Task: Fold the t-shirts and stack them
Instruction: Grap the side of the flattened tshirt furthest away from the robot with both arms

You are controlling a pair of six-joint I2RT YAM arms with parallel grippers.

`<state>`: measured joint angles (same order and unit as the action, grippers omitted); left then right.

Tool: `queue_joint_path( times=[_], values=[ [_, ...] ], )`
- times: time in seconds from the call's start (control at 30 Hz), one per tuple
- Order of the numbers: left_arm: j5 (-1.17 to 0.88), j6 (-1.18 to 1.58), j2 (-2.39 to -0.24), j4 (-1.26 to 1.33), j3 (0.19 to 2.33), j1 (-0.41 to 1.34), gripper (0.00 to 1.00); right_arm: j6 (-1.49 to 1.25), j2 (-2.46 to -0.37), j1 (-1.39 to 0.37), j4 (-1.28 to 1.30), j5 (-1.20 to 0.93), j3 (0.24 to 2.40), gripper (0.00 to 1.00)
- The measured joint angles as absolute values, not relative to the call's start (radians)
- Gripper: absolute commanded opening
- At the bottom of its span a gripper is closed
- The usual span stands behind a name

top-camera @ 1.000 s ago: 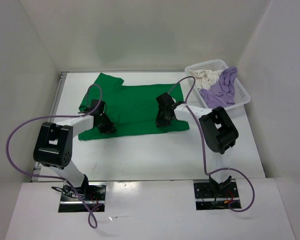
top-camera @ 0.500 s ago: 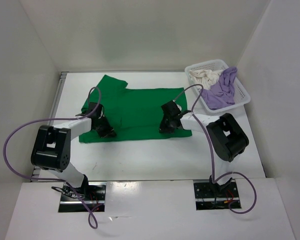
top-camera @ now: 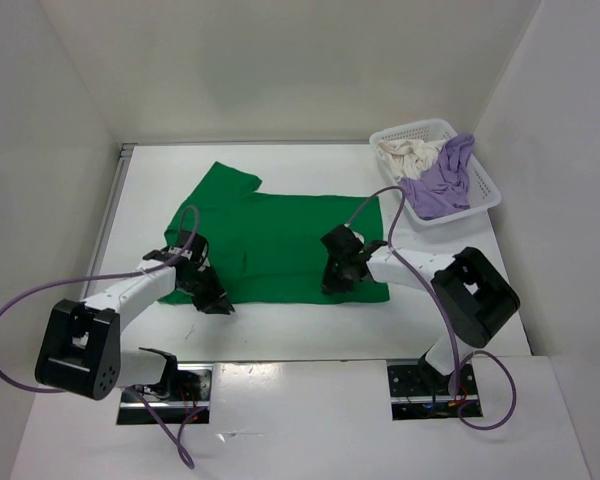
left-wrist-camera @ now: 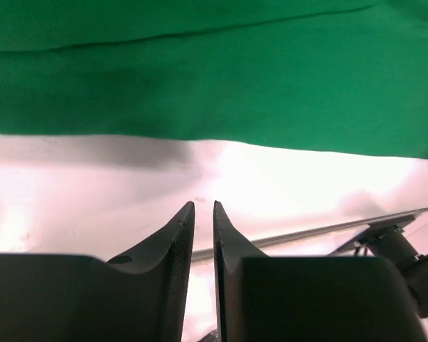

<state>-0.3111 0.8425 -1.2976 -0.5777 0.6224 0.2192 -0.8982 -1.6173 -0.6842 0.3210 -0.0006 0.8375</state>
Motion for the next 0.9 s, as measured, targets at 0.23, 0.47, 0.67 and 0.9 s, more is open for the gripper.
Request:
queue_joint_path(
  times=[0.23, 0.47, 0.67, 0.9],
  values=[
    [-0.261, 0.808, -1.347, -0.609, 1.006, 0.181, 0.19, -0.854, -1.594, -0.67, 0.485, 0.02, 1.0, 0.08],
    [-0.136, 0.762, -1.578, -0.381, 1.288, 0.129, 0.08, -0.775, -1.592, -0.623, 0.469, 0.002, 1.196, 0.0],
    [0.004, 0.65, -1.993, -0.372, 1.657, 0.11, 0.18, -0.73, -1.615, -0.613, 0.465, -0.034, 1.29, 0.0],
    [0.083, 0.563, -2.298, -0.393, 1.981, 0.025, 0.56, -0.715, -1.654, -0.604, 0.464, -0.072, 1.322, 0.0]
  ],
)
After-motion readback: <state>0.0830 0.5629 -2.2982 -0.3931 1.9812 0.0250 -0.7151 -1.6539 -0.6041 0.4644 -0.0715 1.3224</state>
